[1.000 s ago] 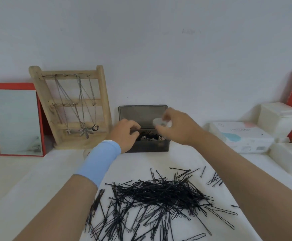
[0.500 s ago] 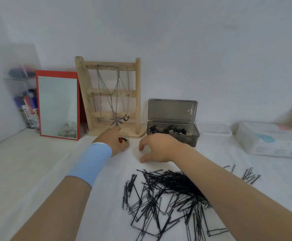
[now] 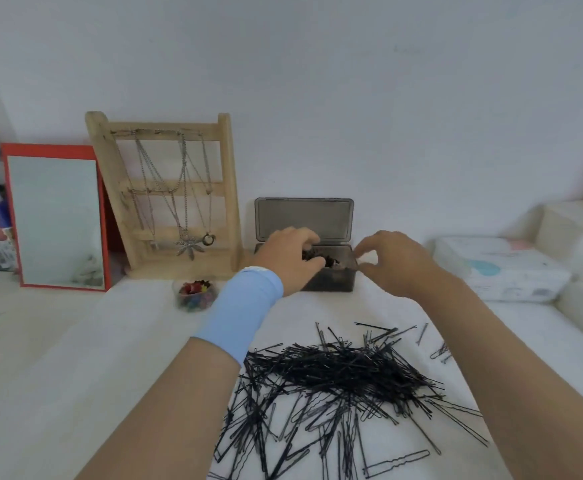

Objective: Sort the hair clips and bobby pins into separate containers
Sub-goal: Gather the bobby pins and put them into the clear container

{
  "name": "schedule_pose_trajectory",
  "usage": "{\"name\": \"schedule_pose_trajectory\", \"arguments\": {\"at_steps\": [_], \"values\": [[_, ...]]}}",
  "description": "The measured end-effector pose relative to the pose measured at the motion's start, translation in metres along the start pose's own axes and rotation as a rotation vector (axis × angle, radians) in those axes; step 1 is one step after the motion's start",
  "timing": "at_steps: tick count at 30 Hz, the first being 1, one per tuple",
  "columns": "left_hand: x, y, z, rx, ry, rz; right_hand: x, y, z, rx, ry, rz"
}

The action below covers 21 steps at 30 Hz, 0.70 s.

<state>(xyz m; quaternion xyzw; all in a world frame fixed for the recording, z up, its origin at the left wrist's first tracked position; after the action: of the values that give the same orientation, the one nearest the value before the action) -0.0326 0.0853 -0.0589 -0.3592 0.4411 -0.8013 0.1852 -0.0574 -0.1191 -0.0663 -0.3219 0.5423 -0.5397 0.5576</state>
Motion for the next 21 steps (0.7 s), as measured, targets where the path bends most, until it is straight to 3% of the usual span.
{"name": "schedule_pose_trajectory", "arguments": {"at_steps": [4, 9, 14, 17, 21], "values": [[0.015, 0.027, 0.017, -0.112, 0.011, -0.074, 0.034, 0.014, 0.008, -0.159, 0.026, -0.013], [0.007, 0.033, 0.017, -0.146, -0.02, -0.072, 0.048, 0.018, 0.018, 0.009, 0.067, 0.094], [0.011, 0.026, 0.013, -0.096, 0.003, -0.088, 0.044, 0.013, 0.011, 0.086, 0.019, -0.055], [0.016, 0.022, 0.012, -0.072, 0.028, -0.122, 0.037, -0.005, 0.001, 0.218, 0.005, -0.096], [0.023, 0.014, 0.01, 0.054, 0.009, -0.348, 0.016, -0.05, -0.016, 0.398, -0.031, 0.145]]}}
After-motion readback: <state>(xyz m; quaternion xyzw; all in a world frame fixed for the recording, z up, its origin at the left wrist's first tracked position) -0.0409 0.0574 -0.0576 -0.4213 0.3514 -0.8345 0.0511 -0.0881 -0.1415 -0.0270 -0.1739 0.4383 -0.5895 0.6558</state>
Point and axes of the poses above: each hand's wrist, its own z-axis towards the middle knuckle, its own y-axis out of the palm, x = y × z, the point moved 2 cm from there along z, towards the middle knuckle, and after that the axes turned 14 degrees about y, right-handed, at the moved point
